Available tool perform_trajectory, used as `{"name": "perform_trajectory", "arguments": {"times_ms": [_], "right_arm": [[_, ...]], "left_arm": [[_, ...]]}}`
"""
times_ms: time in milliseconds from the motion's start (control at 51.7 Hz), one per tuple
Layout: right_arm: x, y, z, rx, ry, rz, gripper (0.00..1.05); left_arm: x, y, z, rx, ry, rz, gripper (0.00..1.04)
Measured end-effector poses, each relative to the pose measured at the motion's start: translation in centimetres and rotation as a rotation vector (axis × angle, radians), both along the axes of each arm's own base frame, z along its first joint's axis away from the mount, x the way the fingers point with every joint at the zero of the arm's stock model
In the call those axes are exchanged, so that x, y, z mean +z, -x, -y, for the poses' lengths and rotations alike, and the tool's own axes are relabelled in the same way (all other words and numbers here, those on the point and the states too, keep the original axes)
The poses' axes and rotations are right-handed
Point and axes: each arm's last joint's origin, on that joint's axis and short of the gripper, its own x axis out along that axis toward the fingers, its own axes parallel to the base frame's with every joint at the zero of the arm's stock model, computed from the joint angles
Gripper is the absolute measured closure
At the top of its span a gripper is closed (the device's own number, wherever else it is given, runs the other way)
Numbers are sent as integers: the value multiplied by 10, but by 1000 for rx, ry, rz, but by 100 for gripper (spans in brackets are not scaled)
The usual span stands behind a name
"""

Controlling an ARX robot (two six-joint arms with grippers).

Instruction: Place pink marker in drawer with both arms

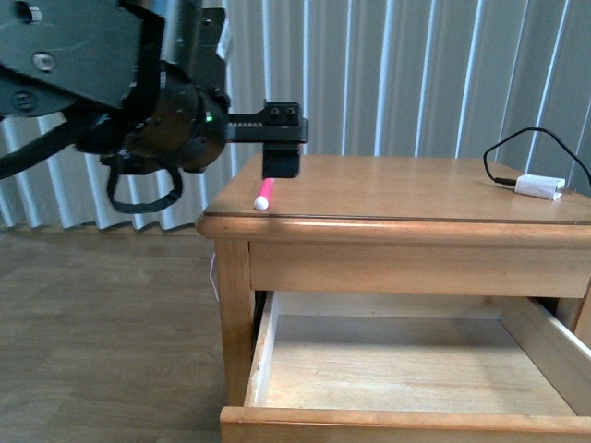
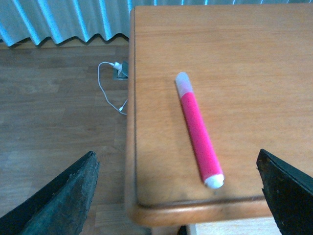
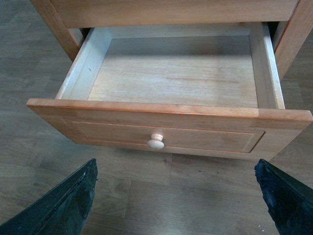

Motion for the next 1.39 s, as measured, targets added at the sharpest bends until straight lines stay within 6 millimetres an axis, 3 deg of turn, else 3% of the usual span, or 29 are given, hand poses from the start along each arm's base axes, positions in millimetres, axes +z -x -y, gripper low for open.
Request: {"name": "perform_trajectory", "arguments": {"times_ms": [329,638,1121,1179,1392], "right_arm": [[0,0,0,0,0,0,9],[0,0,0,0,0,0,9],[0,0,0,0,0,0,9],[0,0,0,0,0,0,9],[0,0,0,0,0,0,9]], "left_arm": [[-19,-48,24,14,-59,-91,6],[-25,-57,31,-21,-153,-139,7],[-29,-53,27,-30,-184,-154,85],[-28,-51,25,-42,-173,-146,90],[-27,-34,23,-228,-103,-64,90]]}}
